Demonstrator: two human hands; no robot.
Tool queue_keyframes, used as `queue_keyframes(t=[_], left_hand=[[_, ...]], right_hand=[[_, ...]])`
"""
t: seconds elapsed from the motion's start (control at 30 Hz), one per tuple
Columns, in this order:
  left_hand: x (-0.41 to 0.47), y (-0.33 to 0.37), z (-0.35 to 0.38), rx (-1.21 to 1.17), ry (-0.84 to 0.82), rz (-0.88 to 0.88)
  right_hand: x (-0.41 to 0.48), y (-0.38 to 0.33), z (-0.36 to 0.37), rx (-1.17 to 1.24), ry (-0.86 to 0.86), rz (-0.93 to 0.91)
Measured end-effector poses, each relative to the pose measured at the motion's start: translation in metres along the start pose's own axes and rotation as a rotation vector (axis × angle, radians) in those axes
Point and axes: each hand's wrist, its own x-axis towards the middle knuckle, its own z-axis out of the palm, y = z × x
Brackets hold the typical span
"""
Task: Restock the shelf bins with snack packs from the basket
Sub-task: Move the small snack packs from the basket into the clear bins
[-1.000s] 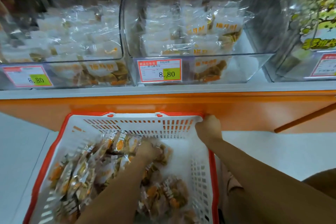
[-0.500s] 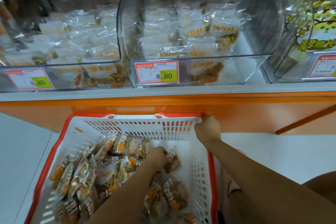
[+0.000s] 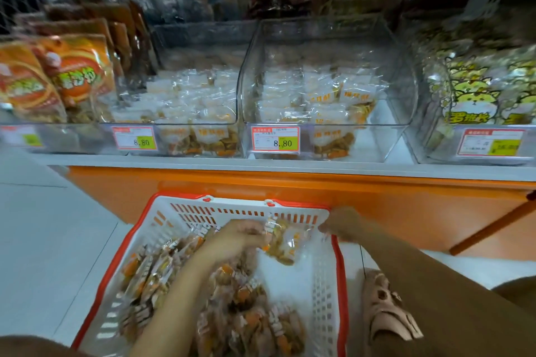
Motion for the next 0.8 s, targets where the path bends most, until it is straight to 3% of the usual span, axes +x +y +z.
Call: queue_keyframes(t=[0.13, 0.3, 0.43, 0.6, 0.8], left_hand=[[-0.033, 0.045, -0.011, -0.328, -0.018, 0.156], [-0.049, 0.092, -0.01, -0.613, 0.002, 0.365], [-0.05, 0.122, 0.014, -0.804, 0.034, 0.444], [-0.033, 0.164, 0.036, -0.796, 0.044, 0.492], [0.0, 0.219, 0.044, -0.756, -0.017, 0.534]], right_hand=[[-0.049, -0.026, -0.057, -0.361, -0.109, -0.093], [-0.113, -0.053, -0.138, -0.443, -0.142, -0.383], [-0.159, -0.059, -0.181, -0.214, -0.008, -0.533], [-0.154, -0.056, -0.209, 0.104, 0.215, -0.687], [-0.148, -0.05, -0.238, 0.17, 0.353, -0.695]])
